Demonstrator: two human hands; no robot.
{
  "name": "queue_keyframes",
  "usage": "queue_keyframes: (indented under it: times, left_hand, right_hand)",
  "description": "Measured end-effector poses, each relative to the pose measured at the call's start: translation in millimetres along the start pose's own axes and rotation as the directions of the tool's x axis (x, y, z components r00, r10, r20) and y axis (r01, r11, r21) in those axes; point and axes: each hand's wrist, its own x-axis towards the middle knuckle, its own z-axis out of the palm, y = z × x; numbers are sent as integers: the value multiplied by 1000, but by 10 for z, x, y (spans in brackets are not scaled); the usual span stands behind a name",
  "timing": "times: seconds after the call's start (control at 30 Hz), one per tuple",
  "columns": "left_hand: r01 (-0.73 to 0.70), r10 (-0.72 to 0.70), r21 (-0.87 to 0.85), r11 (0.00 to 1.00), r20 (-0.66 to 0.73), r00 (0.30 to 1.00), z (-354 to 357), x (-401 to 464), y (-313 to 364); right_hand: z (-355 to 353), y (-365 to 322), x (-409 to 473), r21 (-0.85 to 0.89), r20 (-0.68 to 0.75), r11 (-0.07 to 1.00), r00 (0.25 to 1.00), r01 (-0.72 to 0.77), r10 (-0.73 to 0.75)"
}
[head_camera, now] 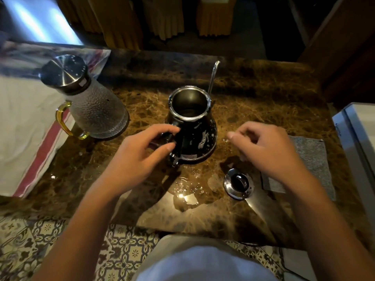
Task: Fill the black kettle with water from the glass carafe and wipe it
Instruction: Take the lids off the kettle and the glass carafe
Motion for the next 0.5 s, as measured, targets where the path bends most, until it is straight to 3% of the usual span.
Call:
queue_keyframes:
  times: [0.07, 0.2, 0.37, 0.5]
  left_hand:
    - [-25, 25, 46, 999, -4, 1000, -180, -45, 16]
    - [-23, 64, 189, 982, -213, 975, -643, -225, -94]
    - [146, 53, 333, 931, -521, 852, -1119, -469, -602]
    - [292, -118, 171, 941, -643, 757, -1229, -515, -1046]
  right_hand:
    - [-30, -231, 122, -1, -42, 996, 995, 88, -88]
    - [19, -774, 364, -5, -124, 952, 944, 308, -306]
    - [356, -1537, 780, -135, 16, 849, 858, 510, -513]
    - [799, -2093, 1090, -103, 75, 775, 782, 624, -619]
